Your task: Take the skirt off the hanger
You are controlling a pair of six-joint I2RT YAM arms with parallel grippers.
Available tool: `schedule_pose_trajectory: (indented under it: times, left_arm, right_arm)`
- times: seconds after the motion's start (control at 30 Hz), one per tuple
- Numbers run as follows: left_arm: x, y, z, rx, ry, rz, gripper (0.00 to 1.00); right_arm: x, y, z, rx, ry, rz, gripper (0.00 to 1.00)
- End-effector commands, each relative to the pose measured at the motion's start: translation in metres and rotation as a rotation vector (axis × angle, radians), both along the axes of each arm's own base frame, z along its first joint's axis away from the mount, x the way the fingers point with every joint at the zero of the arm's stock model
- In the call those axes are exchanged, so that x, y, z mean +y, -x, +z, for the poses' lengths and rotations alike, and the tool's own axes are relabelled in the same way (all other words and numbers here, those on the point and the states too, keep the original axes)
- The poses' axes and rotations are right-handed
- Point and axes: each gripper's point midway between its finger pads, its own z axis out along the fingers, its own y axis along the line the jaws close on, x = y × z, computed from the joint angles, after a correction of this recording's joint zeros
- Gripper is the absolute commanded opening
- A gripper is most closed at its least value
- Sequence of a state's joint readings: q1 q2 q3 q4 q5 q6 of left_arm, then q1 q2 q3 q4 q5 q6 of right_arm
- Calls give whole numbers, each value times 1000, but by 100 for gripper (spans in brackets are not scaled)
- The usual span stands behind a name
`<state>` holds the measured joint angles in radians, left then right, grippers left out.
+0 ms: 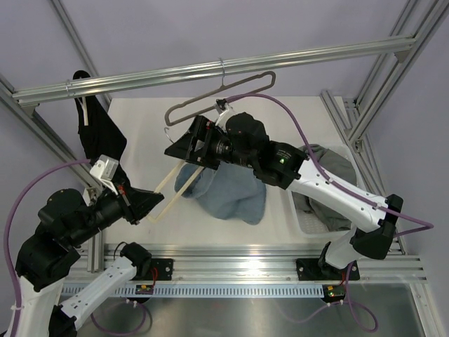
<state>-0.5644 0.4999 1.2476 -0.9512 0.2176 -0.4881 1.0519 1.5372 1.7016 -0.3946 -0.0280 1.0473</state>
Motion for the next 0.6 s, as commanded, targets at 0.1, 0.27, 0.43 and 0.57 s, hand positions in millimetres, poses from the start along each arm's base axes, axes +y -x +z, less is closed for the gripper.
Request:
schedule_pose_trajectory:
  times: [0.1,0.27,0.43,0.57]
  left_arm:
    - [11,7,-3,-21,-51,12,0]
    - [6,14,1,-28,-53,-44,0]
    - [1,30,13,-42,-11,-116,0]
    - [-5,42,20,-61,22,-180,0]
  right_arm:
    - [-21,43,49,-231,-58,191,100]
    - [-34,73,66,-369,-64,348,100]
    - [-51,78,78,-502,10,377,99]
    - [-44,83,70,-520,41,465,84]
